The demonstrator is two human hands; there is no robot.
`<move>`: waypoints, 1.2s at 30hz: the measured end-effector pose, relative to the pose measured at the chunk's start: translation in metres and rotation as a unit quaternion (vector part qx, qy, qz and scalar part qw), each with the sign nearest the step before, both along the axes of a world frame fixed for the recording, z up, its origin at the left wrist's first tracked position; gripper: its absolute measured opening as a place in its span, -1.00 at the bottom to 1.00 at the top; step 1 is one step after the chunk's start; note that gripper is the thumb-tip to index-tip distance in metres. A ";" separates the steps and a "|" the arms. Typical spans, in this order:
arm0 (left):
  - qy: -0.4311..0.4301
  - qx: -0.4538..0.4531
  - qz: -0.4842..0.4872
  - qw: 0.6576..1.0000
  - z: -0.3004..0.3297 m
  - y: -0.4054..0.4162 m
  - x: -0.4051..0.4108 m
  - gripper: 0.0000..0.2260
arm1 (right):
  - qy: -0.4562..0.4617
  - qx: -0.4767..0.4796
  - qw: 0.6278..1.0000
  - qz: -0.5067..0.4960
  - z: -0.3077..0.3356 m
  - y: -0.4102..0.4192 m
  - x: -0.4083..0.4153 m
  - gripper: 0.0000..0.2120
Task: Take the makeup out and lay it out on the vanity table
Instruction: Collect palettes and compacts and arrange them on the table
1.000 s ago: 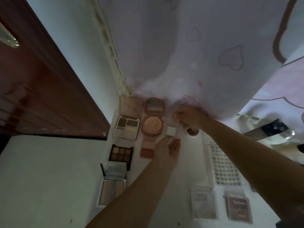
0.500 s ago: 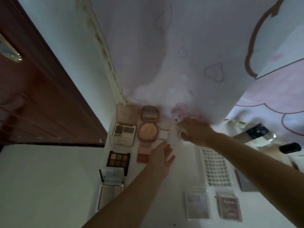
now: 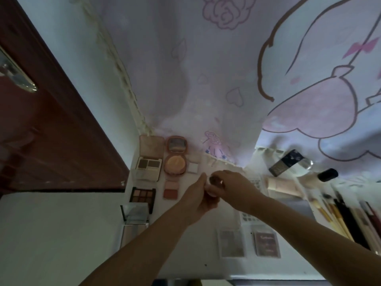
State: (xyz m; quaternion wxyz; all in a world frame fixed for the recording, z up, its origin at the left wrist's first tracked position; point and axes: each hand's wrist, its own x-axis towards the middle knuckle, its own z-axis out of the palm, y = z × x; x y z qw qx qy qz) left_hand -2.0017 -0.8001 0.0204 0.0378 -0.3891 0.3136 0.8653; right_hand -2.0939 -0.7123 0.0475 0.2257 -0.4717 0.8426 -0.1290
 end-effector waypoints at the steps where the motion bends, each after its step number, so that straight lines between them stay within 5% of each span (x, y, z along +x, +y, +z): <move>1: -0.005 -0.026 -0.013 1.000 0.005 0.002 0.001 -0.58 | -0.009 -0.011 1.000 0.005 0.006 0.003 0.003 -0.67; 5: 0.019 -0.072 -0.048 0.996 0.020 0.008 0.009 -0.62 | -0.033 -0.045 0.997 0.046 0.023 0.017 0.007 -0.67; 15: 0.033 0.039 -0.108 0.993 0.015 0.012 0.039 -0.48 | -0.145 -0.067 0.982 0.099 0.030 0.044 0.007 -0.59; 18: 0.015 0.014 -0.068 0.997 0.007 0.012 0.042 -0.49 | -0.227 -0.087 0.970 0.007 0.028 0.042 -0.003 -0.65; 22: 0.010 -0.008 -0.008 1.000 -0.006 0.004 0.039 -0.60 | -0.355 -0.125 0.907 -0.187 0.007 0.043 -0.032 -0.68; 27: 0.021 -0.067 -0.023 0.997 -0.019 -0.011 0.029 -0.85 | -0.439 -0.145 0.842 -0.277 -0.033 0.034 -0.051 -0.61; 30: 0.026 -0.094 -0.036 0.995 -0.028 -0.017 0.010 -0.78 | -0.441 -0.169 0.829 -0.299 -0.048 0.021 -0.063 -0.62; 34: 0.030 -0.161 -0.097 0.982 -0.043 -0.019 -0.016 -0.68 | -0.254 -0.108 0.924 -0.265 -0.062 0.000 -0.076 -0.62; 36: 0.021 -0.278 -0.158 0.947 -0.053 -0.021 -0.023 -0.69 | -0.170 -0.085 0.959 -0.208 -0.072 -0.009 -0.079 -0.56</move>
